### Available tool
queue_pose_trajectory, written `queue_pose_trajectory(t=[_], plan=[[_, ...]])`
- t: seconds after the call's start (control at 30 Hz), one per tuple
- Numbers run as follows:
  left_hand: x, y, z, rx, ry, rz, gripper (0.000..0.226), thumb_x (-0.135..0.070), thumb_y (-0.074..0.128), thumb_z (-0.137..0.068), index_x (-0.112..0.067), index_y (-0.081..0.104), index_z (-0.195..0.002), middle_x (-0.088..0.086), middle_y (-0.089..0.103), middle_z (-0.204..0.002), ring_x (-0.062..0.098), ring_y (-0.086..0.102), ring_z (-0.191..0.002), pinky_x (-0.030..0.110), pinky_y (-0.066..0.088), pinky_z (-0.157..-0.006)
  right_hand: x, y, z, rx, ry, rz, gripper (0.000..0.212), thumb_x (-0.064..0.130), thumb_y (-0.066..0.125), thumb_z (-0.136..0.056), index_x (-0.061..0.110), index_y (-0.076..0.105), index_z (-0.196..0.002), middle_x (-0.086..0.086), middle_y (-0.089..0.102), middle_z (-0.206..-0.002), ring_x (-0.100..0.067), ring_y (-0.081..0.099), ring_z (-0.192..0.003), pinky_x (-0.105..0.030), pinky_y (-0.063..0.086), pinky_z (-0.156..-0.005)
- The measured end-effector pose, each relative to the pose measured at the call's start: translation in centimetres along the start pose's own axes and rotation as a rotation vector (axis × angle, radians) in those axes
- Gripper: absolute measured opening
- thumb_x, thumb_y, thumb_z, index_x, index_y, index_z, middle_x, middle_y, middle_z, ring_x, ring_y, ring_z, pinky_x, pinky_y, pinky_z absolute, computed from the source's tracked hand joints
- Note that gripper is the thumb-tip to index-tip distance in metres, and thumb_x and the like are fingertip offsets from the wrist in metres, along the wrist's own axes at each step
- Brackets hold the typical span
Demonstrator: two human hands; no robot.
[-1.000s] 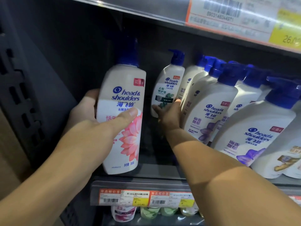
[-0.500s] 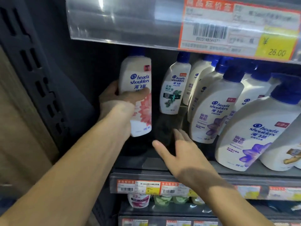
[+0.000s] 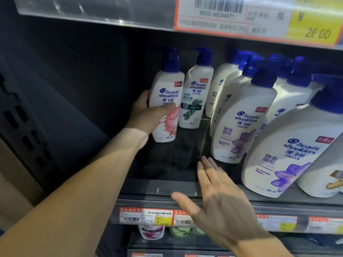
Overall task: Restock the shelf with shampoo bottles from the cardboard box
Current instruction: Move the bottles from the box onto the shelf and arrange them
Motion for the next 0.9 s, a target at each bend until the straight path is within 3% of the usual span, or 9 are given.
queue_pose_trajectory(t=[0.07, 0.17, 0.27, 0.33, 0.47, 0.57, 0.7, 0.83, 0.9], plan=[[-0.1, -0.1, -0.2, 0.019, -0.001, -0.017, 0.047, -0.008, 0.076, -0.076, -0.011, 0.059, -0.12, 0.0, 0.073, -0.099, 0.012, 0.072, -0.082, 0.025, 0.055, -0.065, 0.0, 0.1, -0.2, 0.008, -0.015, -0.011, 0.118, 0.089, -0.008, -0.073, 0.008, 0.028, -0.151, -0.005, 0.026, -0.16, -0.013, 0.014, -0.149, -0.027, 0.008, -0.12], [-0.1, -0.1, -0.1, -0.027, 0.001, -0.056, 0.059, -0.012, 0.081, -0.072, -0.012, 0.054, -0.124, -0.001, 0.072, -0.101, 0.009, 0.071, -0.081, 0.021, 0.057, -0.061, 0.0, -0.2, -0.3, -0.034, -0.011, -0.026, 0.12, 0.09, -0.011, -0.07, 0.01, 0.026, -0.152, -0.004, 0.024, -0.161, -0.012, 0.013, -0.15, -0.025, 0.005, -0.118], [-0.1, -0.6, 0.4, -0.222, 0.039, -0.364, 0.084, -0.035, 0.088, -0.057, -0.013, 0.047, -0.127, 0.005, 0.061, -0.12, 0.02, 0.065, -0.102, 0.038, 0.057, -0.086, -0.1, -0.3, -0.2, -0.061, 0.003, -0.038, 0.12, 0.09, -0.009, -0.07, 0.011, 0.028, -0.151, -0.003, 0.025, -0.16, -0.012, 0.016, -0.149, -0.025, 0.007, -0.117], [-0.4, -0.8, 0.9, -0.332, 0.068, -0.582, 0.093, -0.046, 0.087, -0.053, -0.011, 0.043, -0.127, 0.01, 0.052, -0.127, 0.028, 0.057, -0.113, 0.043, 0.05, -0.092, 0.0, -0.3, -0.2, -0.061, 0.008, -0.053, 0.119, 0.091, -0.007, -0.07, 0.011, 0.027, -0.151, -0.004, 0.025, -0.16, -0.012, 0.017, -0.149, -0.024, 0.006, -0.116], [-0.5, -0.1, 1.2, -0.302, 0.117, -0.655, 0.083, -0.043, 0.086, -0.057, -0.008, 0.043, -0.118, 0.012, 0.058, -0.122, 0.031, 0.059, -0.109, 0.036, 0.046, -0.079, 0.0, -0.4, -0.2, -0.057, 0.015, -0.058, 0.118, 0.091, -0.008, -0.07, 0.014, 0.024, -0.152, -0.002, 0.024, -0.161, -0.01, 0.017, -0.148, -0.02, -0.001, -0.112], [-0.6, -0.1, 1.3, -0.287, 0.176, -0.7, 0.076, -0.041, 0.083, -0.064, -0.007, 0.043, -0.117, 0.012, 0.059, -0.121, 0.033, 0.061, -0.105, 0.038, 0.048, -0.078, 0.1, -0.6, -0.2, -0.057, 0.038, -0.064, 0.114, 0.09, -0.001, -0.074, 0.011, 0.035, -0.149, -0.004, 0.034, -0.156, -0.012, 0.028, -0.145, -0.022, 0.008, -0.113], [0.0, -0.2, 1.6, -0.293, 0.221, -0.686, 0.072, -0.038, 0.08, -0.069, -0.009, 0.044, -0.125, 0.012, 0.059, -0.122, 0.033, 0.061, -0.105, 0.047, 0.052, -0.085, 0.0, -0.7, 0.0, -0.054, 0.08, -0.069, 0.101, 0.083, 0.016, -0.084, 0.004, 0.059, -0.131, -0.009, 0.059, -0.138, -0.018, 0.053, -0.13, -0.034, 0.042, -0.108], [1.6, 0.0, 1.7, -0.306, 0.093, -0.561, 0.092, -0.04, 0.086, -0.055, -0.016, 0.039, -0.13, 0.005, 0.06, -0.118, 0.026, 0.063, -0.101, 0.041, 0.053, -0.085, -0.1, -0.5, 0.1, -0.081, 0.092, -0.083, 0.098, 0.08, 0.019, -0.085, 0.003, 0.065, -0.125, -0.01, 0.063, -0.132, -0.02, 0.056, -0.127, -0.039, 0.049, -0.103], [1.7, 0.5, 1.3, -0.299, 0.093, -0.536, 0.085, -0.036, 0.088, -0.054, -0.016, 0.04, -0.122, 0.004, 0.062, -0.115, 0.026, 0.063, -0.098, 0.034, 0.049, -0.077, -0.1, -0.5, 0.2, -0.089, 0.1, -0.087, 0.098, 0.08, 0.018, -0.085, 0.003, 0.065, -0.124, -0.009, 0.063, -0.132, -0.02, 0.056, -0.127, -0.038, 0.049, -0.103]])
Point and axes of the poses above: each hand's wrist, its own z-axis away from the middle knuckle, its own y-axis out of the palm, x = y × z, the point moved 6 cm from there along -z, towards the middle knuckle
